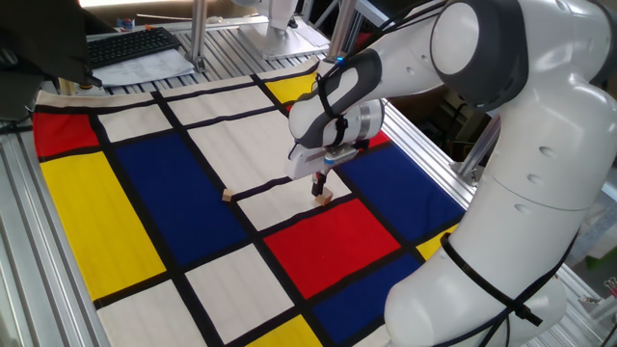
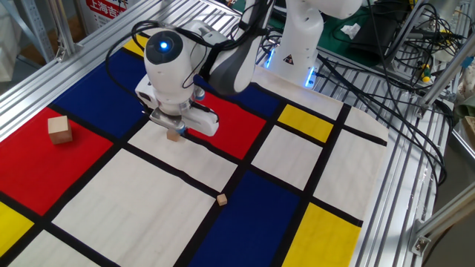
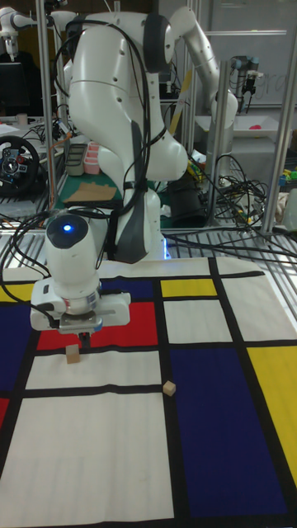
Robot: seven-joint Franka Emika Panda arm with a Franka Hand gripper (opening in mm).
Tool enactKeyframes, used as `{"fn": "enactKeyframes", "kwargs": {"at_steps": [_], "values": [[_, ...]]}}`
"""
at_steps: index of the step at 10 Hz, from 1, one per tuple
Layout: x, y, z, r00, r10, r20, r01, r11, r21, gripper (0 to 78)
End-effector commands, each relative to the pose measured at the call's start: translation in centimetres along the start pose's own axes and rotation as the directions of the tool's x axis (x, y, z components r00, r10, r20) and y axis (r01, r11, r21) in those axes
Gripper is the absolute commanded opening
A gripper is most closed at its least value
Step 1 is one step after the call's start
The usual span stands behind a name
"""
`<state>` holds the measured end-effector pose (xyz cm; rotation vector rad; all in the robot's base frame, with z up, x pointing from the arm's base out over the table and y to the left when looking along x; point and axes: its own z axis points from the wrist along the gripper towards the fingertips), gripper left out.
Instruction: Approach and touch the side of the small block
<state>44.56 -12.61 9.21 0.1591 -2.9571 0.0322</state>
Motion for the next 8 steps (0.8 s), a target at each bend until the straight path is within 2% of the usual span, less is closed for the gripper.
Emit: {"fn": "enactKeyframes", "kwargs": {"at_steps": [1,8], "values": [[-0.06,0.12,0.49,1.0,0.0,0.002,0.0,1.0,0.004,0.0],[0.26,-0.2,0.97,1.0,-0.008,0.001,0.008,1.0,0.019,0.0]]}}
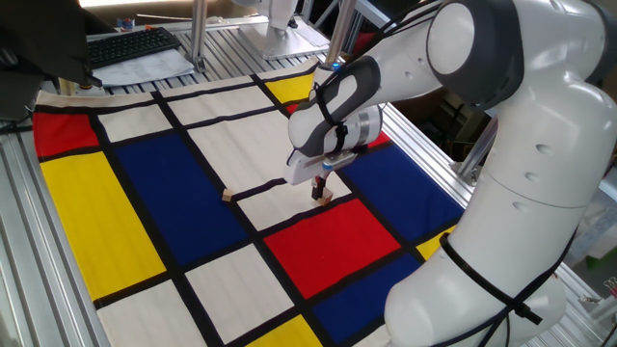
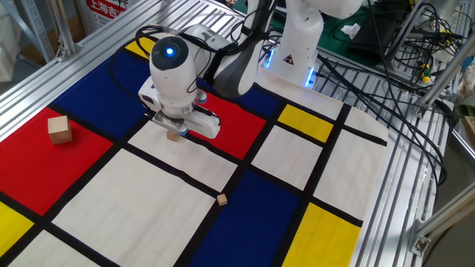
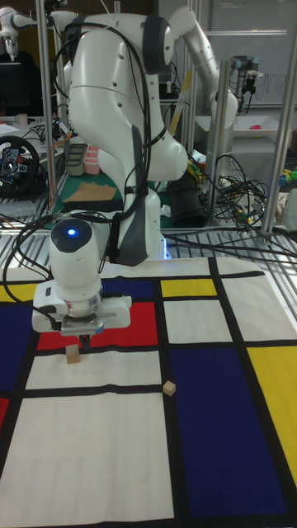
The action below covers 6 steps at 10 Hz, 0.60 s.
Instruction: Approach and touch the side of the small block
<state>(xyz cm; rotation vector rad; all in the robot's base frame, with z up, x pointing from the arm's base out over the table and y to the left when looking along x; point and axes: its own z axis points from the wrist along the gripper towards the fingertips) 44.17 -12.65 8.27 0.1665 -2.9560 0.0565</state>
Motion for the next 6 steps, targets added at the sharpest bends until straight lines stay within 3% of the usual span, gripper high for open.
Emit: {"fn": "enactKeyframes", "kwargs": {"at_steps": [1,6], "values": [[0.06,-0.25,-0.01,1.0,-0.004,0.002,0.004,1.0,0.003,0.0],[0.09,-0.22,0.03,1.0,-0.013,0.015,0.013,1.0,-0.026,0.0]]}}
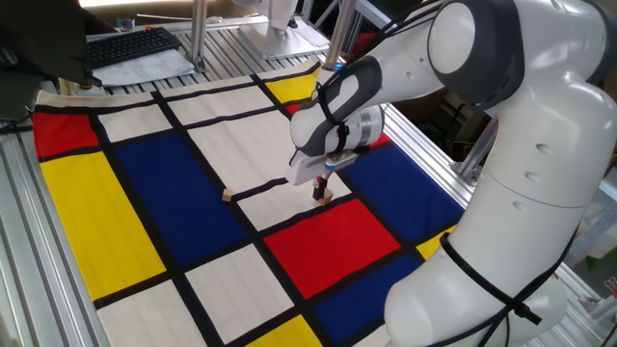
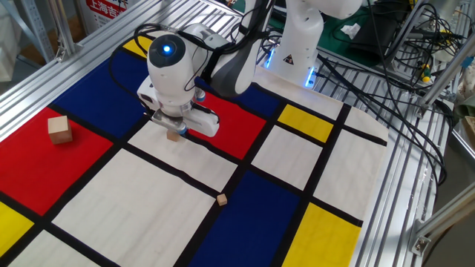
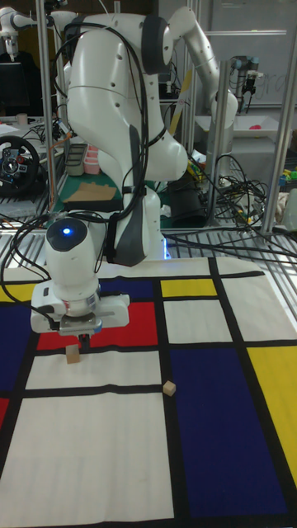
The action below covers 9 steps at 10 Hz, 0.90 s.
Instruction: Approach and touch the side of the small block
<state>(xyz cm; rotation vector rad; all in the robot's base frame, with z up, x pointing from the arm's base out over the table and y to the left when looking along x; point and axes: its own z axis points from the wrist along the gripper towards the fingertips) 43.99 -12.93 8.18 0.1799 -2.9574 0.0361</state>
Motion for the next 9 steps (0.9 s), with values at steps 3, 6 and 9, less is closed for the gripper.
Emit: {"fn": "enactKeyframes", "kwargs": {"at_steps": [3,6,9], "values": [[-0.1,0.0,-0.1,1.0,-0.014,-0.005,0.014,1.0,-0.012,0.0],[-0.1,0.0,-0.1,1.0,0.016,-0.01,-0.017,0.999,-0.035,0.0],[0.0,0.9,1.4,1.0,0.011,-0.006,-0.011,0.999,-0.034,0.0]]}}
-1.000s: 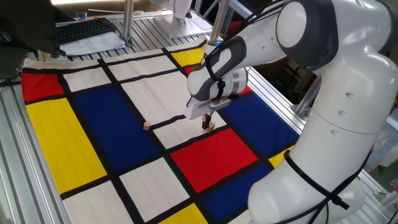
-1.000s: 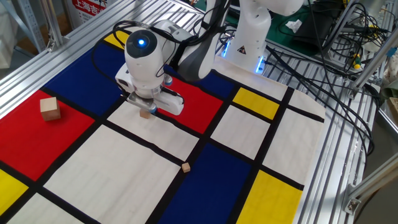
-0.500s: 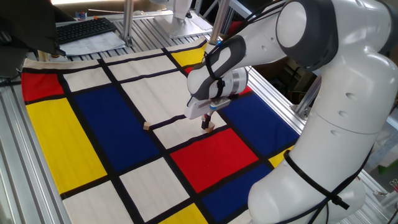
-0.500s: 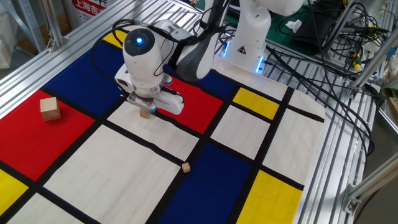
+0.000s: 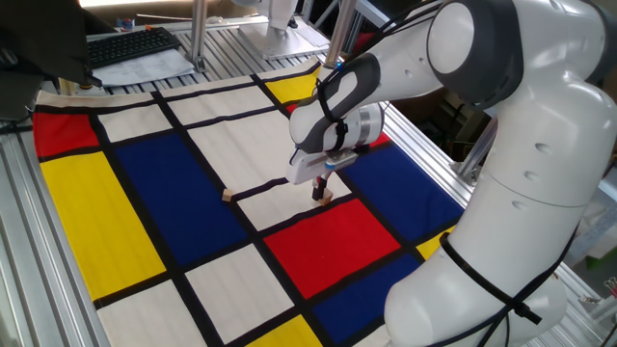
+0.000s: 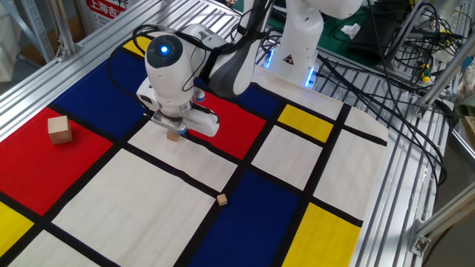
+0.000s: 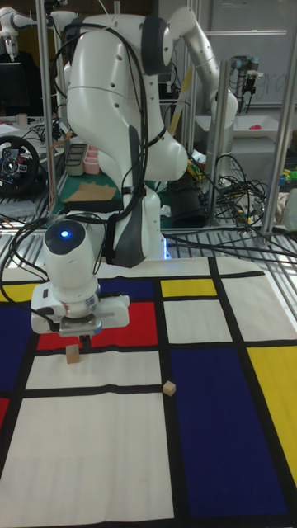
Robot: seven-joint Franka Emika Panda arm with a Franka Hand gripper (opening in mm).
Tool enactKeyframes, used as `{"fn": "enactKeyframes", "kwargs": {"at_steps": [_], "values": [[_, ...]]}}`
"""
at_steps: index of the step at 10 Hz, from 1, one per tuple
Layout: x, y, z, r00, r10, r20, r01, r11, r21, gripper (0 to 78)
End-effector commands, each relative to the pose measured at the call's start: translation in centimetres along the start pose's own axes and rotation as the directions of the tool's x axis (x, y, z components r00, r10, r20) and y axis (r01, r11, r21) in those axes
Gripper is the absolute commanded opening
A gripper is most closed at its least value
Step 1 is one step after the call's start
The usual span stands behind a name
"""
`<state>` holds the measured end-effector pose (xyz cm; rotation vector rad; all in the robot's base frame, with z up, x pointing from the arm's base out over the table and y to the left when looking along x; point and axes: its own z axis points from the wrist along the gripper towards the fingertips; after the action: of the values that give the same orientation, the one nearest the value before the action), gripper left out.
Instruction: Approach and touch the side of the small block
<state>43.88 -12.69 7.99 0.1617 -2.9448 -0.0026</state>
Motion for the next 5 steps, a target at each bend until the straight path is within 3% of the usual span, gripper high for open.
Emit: {"fn": "enactKeyframes", "kwargs": {"at_steps": [1,5], "values": [[0.04,0.88,1.77,1.0,0.002,0.009,-0.002,1.0,-0.005,0.0],[0.12,0.92,1.68,1.0,-0.011,0.009,0.011,1.0,0.007,0.0]]}}
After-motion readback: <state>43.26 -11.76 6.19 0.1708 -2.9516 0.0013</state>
